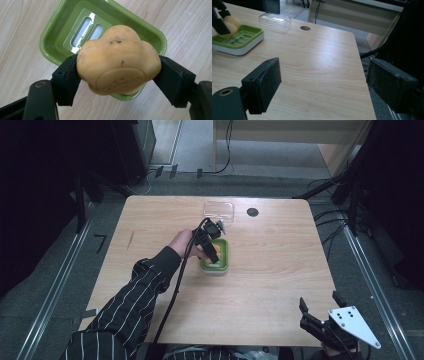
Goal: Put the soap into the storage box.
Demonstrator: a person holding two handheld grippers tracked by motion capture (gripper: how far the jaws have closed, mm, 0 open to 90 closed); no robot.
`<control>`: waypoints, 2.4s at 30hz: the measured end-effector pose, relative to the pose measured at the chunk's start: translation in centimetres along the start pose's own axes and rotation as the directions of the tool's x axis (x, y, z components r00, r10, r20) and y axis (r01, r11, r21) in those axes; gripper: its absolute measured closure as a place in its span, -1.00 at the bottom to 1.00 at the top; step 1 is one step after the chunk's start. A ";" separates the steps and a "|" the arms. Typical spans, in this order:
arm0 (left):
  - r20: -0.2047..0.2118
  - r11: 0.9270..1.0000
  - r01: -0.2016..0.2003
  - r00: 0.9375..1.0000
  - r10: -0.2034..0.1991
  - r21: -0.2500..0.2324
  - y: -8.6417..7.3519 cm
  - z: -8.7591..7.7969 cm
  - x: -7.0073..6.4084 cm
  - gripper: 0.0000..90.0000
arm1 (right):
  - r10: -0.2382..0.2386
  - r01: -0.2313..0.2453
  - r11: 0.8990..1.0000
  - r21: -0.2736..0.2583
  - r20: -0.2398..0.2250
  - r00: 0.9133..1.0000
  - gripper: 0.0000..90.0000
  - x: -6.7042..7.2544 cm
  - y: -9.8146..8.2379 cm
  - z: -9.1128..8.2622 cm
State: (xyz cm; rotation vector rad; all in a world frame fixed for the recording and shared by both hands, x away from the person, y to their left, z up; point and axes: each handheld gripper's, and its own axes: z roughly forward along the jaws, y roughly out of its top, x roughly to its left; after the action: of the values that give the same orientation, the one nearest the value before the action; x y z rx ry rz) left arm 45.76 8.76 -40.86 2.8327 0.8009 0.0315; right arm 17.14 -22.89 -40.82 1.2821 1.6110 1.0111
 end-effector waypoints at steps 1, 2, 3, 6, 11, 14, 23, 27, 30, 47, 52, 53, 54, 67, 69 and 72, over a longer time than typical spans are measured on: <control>-0.001 1.000 0.001 1.000 -0.001 0.003 0.0 0.2 0.0 -0.42 | 0.000 0.000 1.000 -0.003 -0.002 1.000 -0.71 0.0 0.0 -0.1; -0.002 1.000 0.001 1.000 -0.001 0.007 0.1 0.2 0.0 -0.42 | 0.003 -0.003 1.000 -0.006 0.002 1.000 -0.71 0.0 0.0 -0.1; -0.003 1.000 0.002 1.000 -0.002 0.011 0.1 0.3 0.1 -0.42 | 0.004 -0.004 1.000 -0.006 0.001 1.000 -0.71 -0.1 0.0 -0.2; -0.012 1.000 0.005 1.000 -0.005 0.014 0.3 0.6 0.1 -0.42 | 0.003 -0.003 1.000 -0.007 -0.001 1.000 -0.71 -0.1 0.0 -0.1; -0.022 1.000 0.003 1.000 -0.003 0.021 0.7 1.1 0.2 -0.42 | 0.000 0.000 1.000 -0.006 -0.004 1.000 -0.71 -0.1 -0.1 -0.1; -0.012 1.000 0.006 1.000 -0.005 0.024 0.9 1.5 0.2 -0.42 | -0.001 0.001 1.000 -0.006 -0.001 1.000 -0.71 -0.1 -0.1 -0.2; -0.022 1.000 0.017 1.000 -0.017 0.024 0.8 2.3 0.5 -0.43 | 0.000 0.000 1.000 -0.006 -0.003 1.000 -0.71 0.1 0.0 -0.3; -0.027 1.000 0.023 0.999 -0.022 0.012 0.7 2.4 0.5 -0.43 | -0.001 0.001 1.000 -0.007 -0.003 1.000 -0.71 0.1 0.0 -0.3; -0.025 0.999 0.034 0.999 -0.034 0.000 0.7 2.5 0.6 -0.43 | -0.002 0.002 1.000 -0.006 -0.004 1.000 -0.71 0.2 0.0 -0.2; -0.029 0.996 0.090 0.995 -0.090 -0.007 0.9 3.3 0.6 -0.43 | -0.002 0.002 1.000 -0.006 -0.003 1.000 -0.71 0.1 0.0 -0.2; -0.033 0.995 0.098 0.995 -0.098 -0.010 0.8 3.4 0.6 -0.51 | -0.004 0.004 1.000 -0.007 -0.008 1.000 -0.71 0.1 0.0 -0.2; -0.032 0.995 0.095 0.995 -0.095 -0.015 0.8 3.3 0.6 -0.54 | -0.003 0.003 1.000 -0.007 -0.008 1.000 -0.71 0.1 0.0 -0.2; -0.035 0.995 0.095 0.995 -0.095 -0.017 0.8 3.2 0.5 -0.57 | -0.004 0.004 1.000 -0.007 -0.008 1.000 -0.71 0.1 0.1 -0.1; -0.032 0.993 0.103 0.994 -0.105 -0.053 -0.9 0.2 0.2 -0.76 | 0.002 -0.002 1.000 -0.013 -0.008 1.000 -0.71 0.0 0.1 0.0; -0.033 0.993 0.104 0.994 -0.106 -0.054 -1.4 -0.2 0.1 -0.79 | 0.003 -0.003 1.000 -0.013 -0.010 1.000 -0.71 0.1 0.2 0.0; -0.034 0.992 0.109 0.993 -0.111 -0.057 -2.2 -0.7 0.0 -0.82 | 0.000 0.000 1.000 -0.013 -0.015 1.000 -0.71 0.1 0.2 0.1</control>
State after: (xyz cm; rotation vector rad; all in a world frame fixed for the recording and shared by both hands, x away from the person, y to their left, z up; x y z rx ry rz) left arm 44.54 10.75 -40.62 2.7396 0.9478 0.0881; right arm 17.29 -22.78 -40.68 1.2682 1.6129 1.0315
